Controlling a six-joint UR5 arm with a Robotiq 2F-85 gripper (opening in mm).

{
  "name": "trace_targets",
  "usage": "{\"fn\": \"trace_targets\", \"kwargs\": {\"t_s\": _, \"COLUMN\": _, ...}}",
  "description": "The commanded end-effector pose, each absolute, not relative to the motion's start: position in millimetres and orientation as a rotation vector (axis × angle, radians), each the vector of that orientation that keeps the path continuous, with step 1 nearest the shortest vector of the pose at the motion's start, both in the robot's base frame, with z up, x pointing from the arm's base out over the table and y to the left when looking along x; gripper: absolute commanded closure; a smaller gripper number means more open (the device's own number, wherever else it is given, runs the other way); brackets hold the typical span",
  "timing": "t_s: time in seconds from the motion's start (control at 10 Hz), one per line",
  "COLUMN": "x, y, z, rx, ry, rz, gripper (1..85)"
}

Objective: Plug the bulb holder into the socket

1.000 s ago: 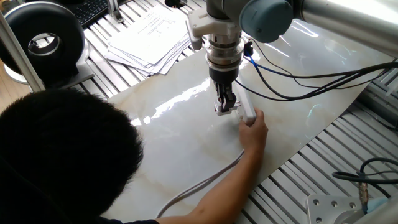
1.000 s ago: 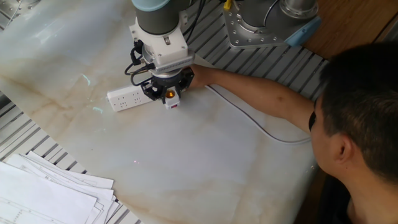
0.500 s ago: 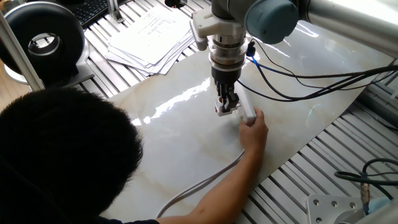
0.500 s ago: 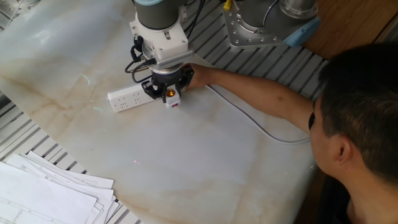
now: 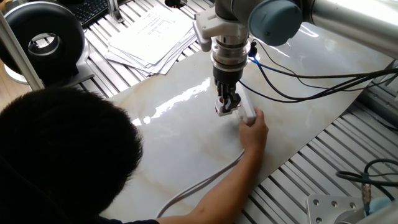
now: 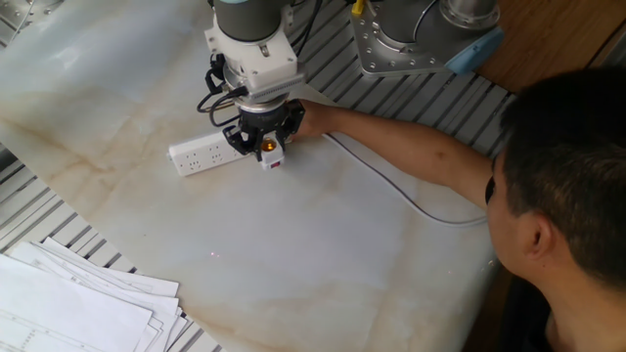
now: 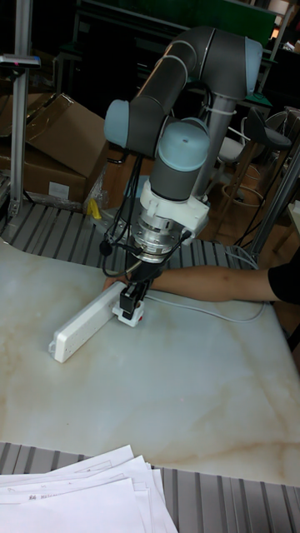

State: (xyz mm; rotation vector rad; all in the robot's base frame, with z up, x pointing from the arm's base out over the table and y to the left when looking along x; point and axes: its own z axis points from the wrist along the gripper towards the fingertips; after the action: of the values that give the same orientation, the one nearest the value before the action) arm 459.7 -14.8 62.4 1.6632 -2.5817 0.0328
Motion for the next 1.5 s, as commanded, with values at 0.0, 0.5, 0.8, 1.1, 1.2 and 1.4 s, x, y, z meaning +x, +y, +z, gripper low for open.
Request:
{"fn": "trace_targets", "kwargs": {"t_s": 0.0, "x": 460.1, "y": -18.5, "z": 63.3, "rx": 1.676, "ry": -2.582, "rz": 0.047, "gripper": 84.3}}
{"fn": "trace_targets", "kwargs": {"t_s": 0.5, "x": 464.0, "y": -18.0, "z": 61.9, "rx": 1.648, "ry": -2.616, "rz": 0.066, "gripper": 84.3}}
{"fn": "trace_targets", "kwargs": {"t_s": 0.8, "x": 465.0, "y": -18.1, "z": 61.8, "rx": 1.633, "ry": -2.627, "rz": 0.071, "gripper": 84.3}}
{"fn": "trace_targets", "kwargs": {"t_s": 1.1, "x": 467.8, "y": -19.8, "z": 63.0, "rx": 1.629, "ry": -2.629, "rz": 0.096, "gripper": 83.3}}
{"fn": "trace_targets", "kwargs": {"t_s": 1.2, "x": 468.0, "y": -19.5, "z": 63.9, "rx": 1.628, "ry": -2.627, "rz": 0.1, "gripper": 82.3}}
{"fn": "trace_targets", "kwargs": {"t_s": 1.4, "x": 468.1, "y": -18.4, "z": 64.7, "rx": 1.632, "ry": -2.625, "rz": 0.098, "gripper": 79.0}}
